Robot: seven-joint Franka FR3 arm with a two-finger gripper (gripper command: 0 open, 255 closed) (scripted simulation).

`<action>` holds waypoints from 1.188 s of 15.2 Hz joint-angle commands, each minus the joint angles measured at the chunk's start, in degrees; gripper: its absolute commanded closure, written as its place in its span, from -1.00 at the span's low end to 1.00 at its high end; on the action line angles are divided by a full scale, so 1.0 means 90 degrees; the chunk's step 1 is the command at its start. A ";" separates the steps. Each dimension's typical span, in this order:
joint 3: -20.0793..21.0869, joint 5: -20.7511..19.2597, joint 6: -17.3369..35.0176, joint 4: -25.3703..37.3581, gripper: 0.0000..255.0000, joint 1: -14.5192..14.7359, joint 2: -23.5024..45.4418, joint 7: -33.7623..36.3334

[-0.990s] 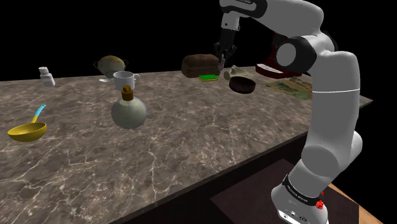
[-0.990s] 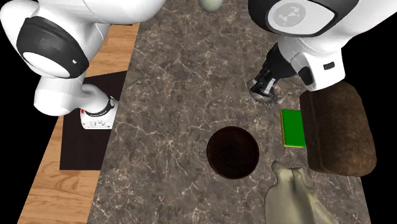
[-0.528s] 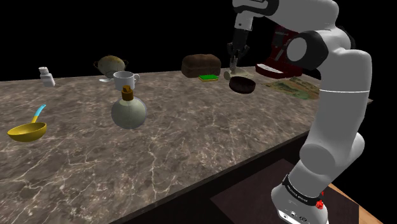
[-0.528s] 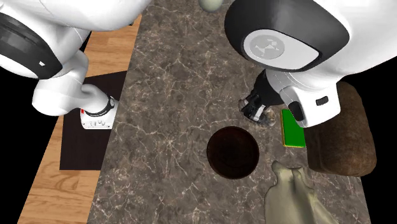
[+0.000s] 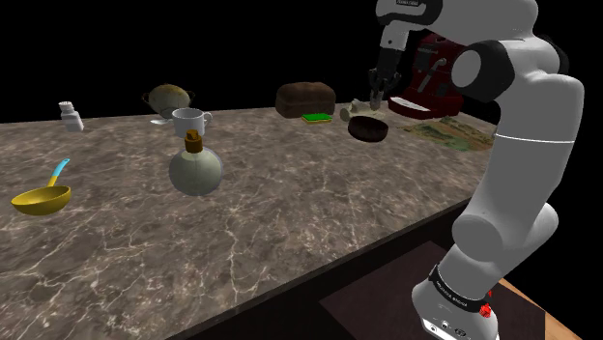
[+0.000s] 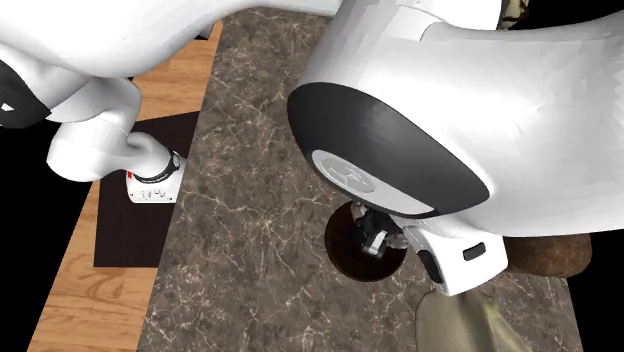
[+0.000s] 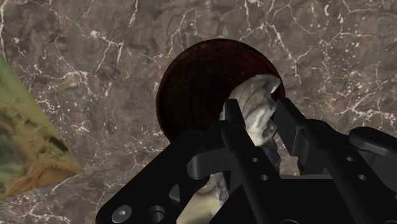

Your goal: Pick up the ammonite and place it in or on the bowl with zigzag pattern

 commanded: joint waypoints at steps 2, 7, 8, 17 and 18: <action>-0.0003 -0.0025 0.0294 -0.0391 1.00 0.0017 -0.0099 -0.0031; 0.0004 -0.0049 0.0772 -0.0971 1.00 0.0055 -0.0203 -0.0039; 0.0005 -0.0052 0.0864 -0.1077 1.00 0.0061 -0.0217 -0.0042; 0.0012 -0.0060 0.1290 -0.1545 1.00 0.0084 -0.0259 -0.0055; 0.0012 -0.0060 0.1290 -0.1545 1.00 0.0084 -0.0259 -0.0055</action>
